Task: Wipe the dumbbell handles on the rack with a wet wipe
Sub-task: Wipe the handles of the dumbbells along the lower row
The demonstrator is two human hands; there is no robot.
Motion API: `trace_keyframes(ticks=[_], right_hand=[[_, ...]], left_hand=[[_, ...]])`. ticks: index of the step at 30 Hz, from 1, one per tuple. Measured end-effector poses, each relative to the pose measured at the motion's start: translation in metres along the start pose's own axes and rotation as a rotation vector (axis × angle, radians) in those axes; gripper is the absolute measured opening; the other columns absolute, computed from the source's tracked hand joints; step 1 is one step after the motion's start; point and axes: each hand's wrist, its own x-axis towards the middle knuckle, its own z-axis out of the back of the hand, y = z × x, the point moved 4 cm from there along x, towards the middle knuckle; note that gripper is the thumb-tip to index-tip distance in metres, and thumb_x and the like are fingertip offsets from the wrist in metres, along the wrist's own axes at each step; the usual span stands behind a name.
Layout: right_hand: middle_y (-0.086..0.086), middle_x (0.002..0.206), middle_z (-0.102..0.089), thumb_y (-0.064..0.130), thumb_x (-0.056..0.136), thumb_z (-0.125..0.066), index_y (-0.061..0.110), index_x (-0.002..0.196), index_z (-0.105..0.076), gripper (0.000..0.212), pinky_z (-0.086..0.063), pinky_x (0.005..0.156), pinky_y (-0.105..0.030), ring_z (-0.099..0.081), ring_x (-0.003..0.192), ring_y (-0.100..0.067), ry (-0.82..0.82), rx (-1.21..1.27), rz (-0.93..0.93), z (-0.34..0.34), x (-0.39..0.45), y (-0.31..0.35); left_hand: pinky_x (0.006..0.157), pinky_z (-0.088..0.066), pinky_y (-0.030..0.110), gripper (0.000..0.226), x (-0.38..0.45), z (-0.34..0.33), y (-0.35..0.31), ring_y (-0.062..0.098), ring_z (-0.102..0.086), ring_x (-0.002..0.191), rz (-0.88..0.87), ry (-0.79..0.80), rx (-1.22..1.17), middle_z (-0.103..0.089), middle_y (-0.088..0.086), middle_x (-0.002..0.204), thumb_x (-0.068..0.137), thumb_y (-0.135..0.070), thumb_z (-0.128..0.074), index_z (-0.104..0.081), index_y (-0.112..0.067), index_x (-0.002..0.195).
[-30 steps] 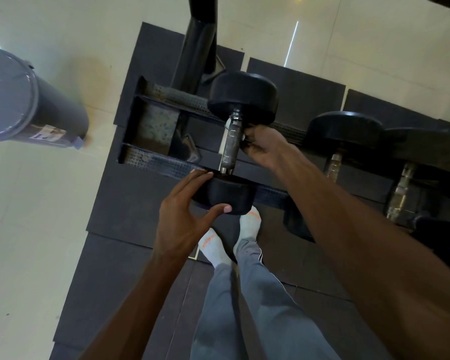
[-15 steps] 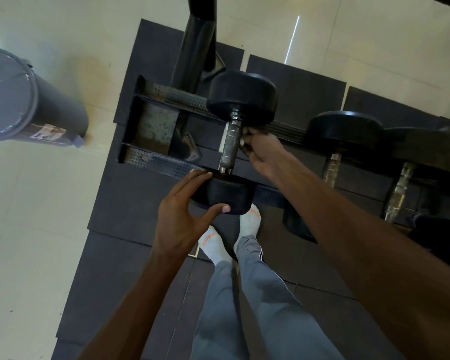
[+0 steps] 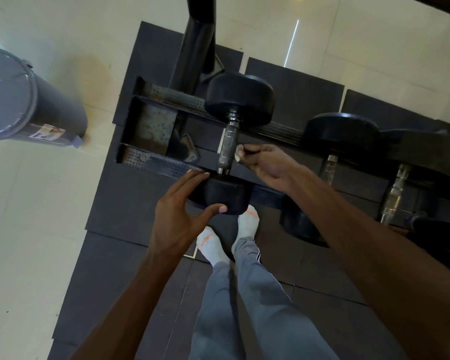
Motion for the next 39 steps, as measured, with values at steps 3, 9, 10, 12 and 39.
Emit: trace_keyframes(ticks=[3, 9, 10, 12, 39], right_hand=[[0.003, 0.076, -0.065, -0.017, 0.092, -0.055, 0.007, 0.083, -0.066, 0.028, -0.053, 0.094, -0.022, -0.063, 0.082, -0.007, -0.034, 0.055, 0.059, 0.003, 0.005, 0.003], [0.008, 0.08, -0.067, -0.006, 0.098, -0.054, 0.02, 0.083, -0.064, 0.032, -0.05, 0.078, -0.026, -0.061, 0.08, -0.007, -0.238, 0.345, 0.028, -0.002, 0.037, 0.008], [0.008, 0.082, -0.067, -0.004, 0.099, -0.055, 0.02, 0.084, -0.063, 0.03, -0.052, 0.08, -0.028, -0.062, 0.083, -0.008, -0.244, 0.369, 0.022, -0.003, 0.039, 0.008], [0.005, 0.088, -0.067, -0.002, 0.1, -0.054, 0.018, 0.087, -0.063, 0.025, -0.056, 0.082, -0.031, -0.063, 0.091, -0.01, -0.222, 0.391, 0.013, -0.006, 0.039, 0.006], [-0.017, 0.115, -0.07, -0.005, 0.102, -0.036, 0.0, 0.116, -0.068, 0.035, -0.061, 0.081, -0.028, -0.066, 0.104, -0.024, 0.005, 0.113, -0.197, -0.014, 0.015, -0.018]], left_hand=[[0.111, -0.043, 0.022, 0.069, -0.001, -0.002, -0.002, 0.003, -0.052, 0.136, 0.003, -0.008, 0.009, -0.062, -0.004, 0.141, 0.074, -0.038, -0.092, -0.066, -0.015, 0.134], [0.113, -0.044, 0.025, 0.069, -0.001, -0.003, -0.002, 0.006, -0.052, 0.137, 0.003, -0.015, 0.014, -0.063, -0.003, 0.14, 0.074, -0.037, -0.093, -0.067, -0.014, 0.134], [0.113, -0.044, 0.026, 0.069, -0.001, -0.003, -0.002, 0.006, -0.052, 0.137, 0.004, -0.012, 0.013, -0.063, -0.003, 0.14, 0.074, -0.038, -0.092, -0.067, -0.014, 0.134], [0.113, -0.045, 0.028, 0.07, -0.001, -0.003, -0.001, 0.006, -0.051, 0.137, 0.009, -0.007, 0.003, -0.062, -0.003, 0.141, 0.075, -0.038, -0.092, -0.066, -0.014, 0.135], [0.11, -0.048, 0.033, 0.07, 0.0, 0.002, -0.001, 0.005, -0.052, 0.136, -0.003, 0.008, 0.022, -0.062, -0.004, 0.14, 0.075, -0.041, -0.091, -0.066, -0.015, 0.135]])
